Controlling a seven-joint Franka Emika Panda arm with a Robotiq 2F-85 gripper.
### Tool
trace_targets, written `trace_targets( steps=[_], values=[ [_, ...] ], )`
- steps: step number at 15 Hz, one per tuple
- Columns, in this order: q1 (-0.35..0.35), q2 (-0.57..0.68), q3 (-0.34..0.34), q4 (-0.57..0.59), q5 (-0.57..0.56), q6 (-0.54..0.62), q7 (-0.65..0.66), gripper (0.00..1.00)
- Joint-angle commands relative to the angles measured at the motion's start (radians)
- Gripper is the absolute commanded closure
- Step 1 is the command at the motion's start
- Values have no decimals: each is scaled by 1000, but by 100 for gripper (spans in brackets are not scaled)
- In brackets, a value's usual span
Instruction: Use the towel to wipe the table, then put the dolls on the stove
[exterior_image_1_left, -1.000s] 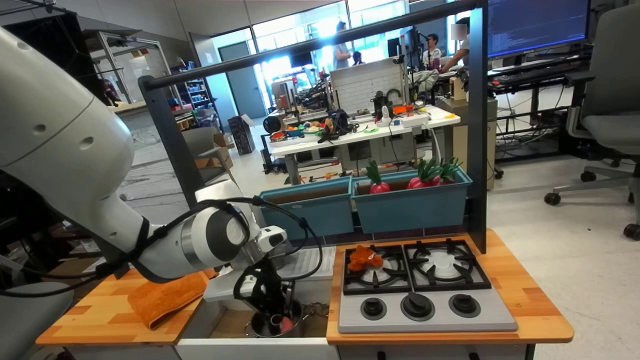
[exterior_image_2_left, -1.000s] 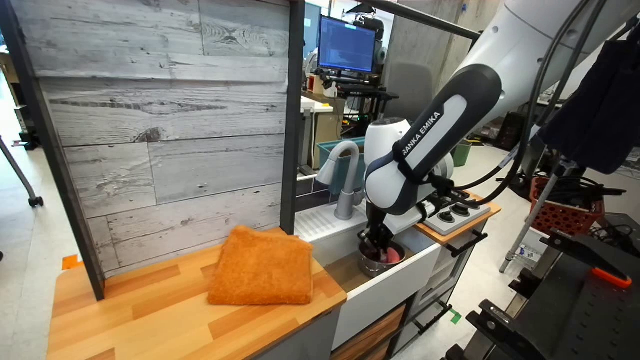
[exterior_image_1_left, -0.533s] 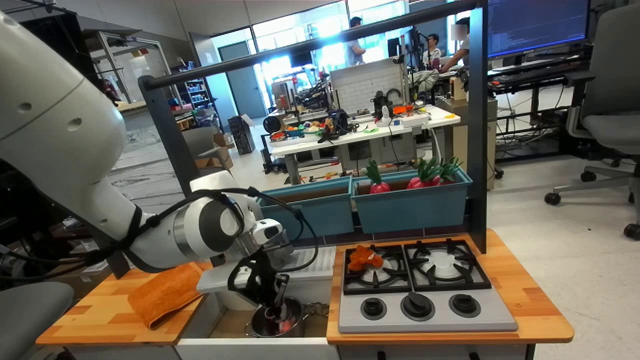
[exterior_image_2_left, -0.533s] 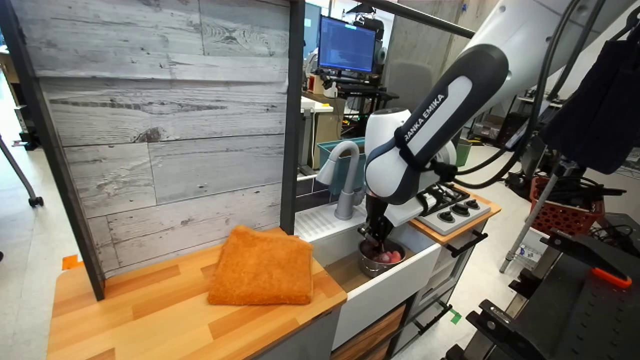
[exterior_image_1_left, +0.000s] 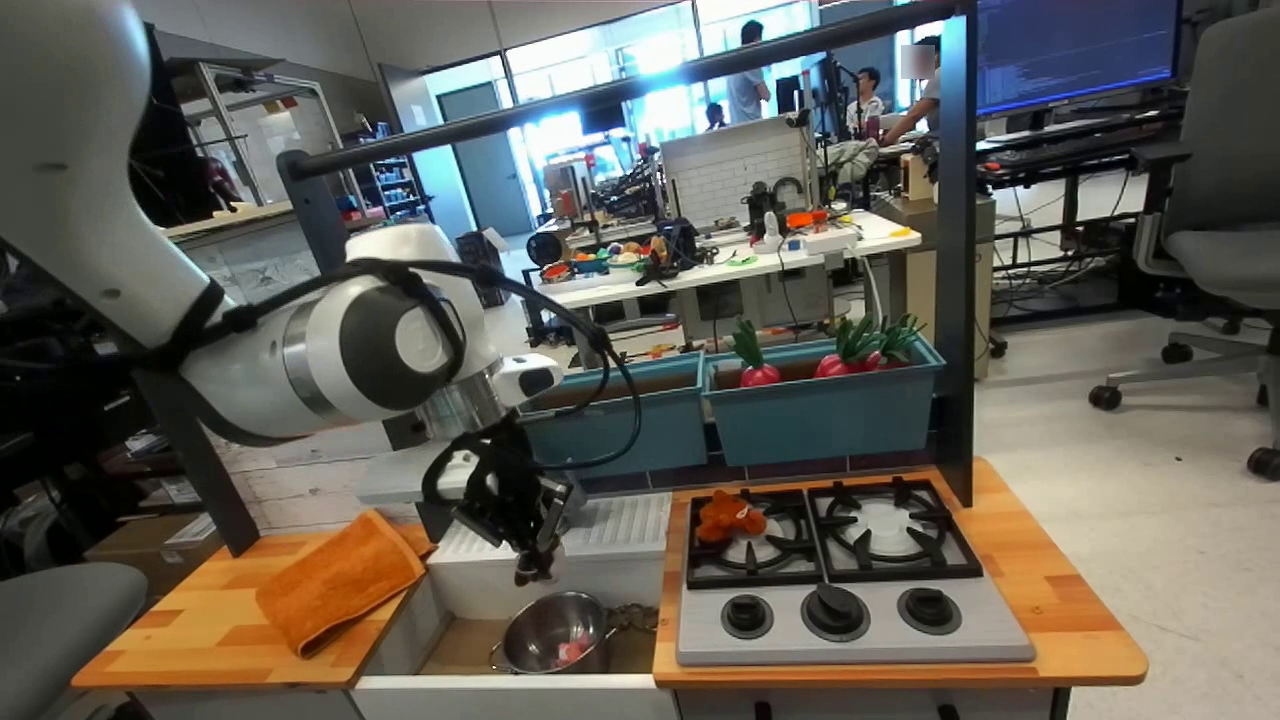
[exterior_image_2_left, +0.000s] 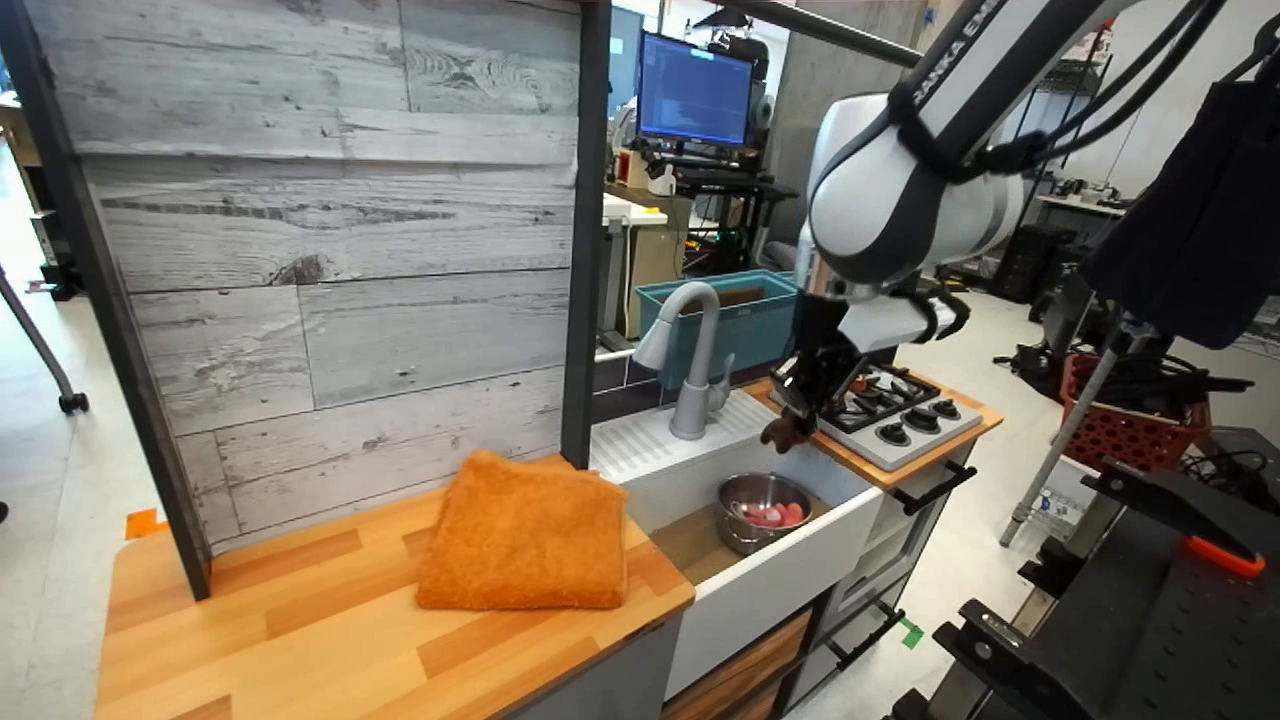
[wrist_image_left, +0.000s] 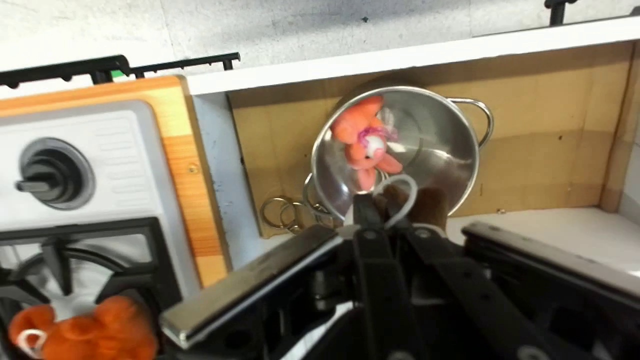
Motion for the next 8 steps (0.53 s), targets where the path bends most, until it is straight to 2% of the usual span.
trace_targets(
  steps=[1, 4, 8],
  values=[
    [-119, -180, 24, -149, 90, -14, -12, 99],
    [-231, -230, 5, -140, 165, -5, -26, 99],
    [-316, -199, -14, -50, 255, -11, 45, 99]
  ],
)
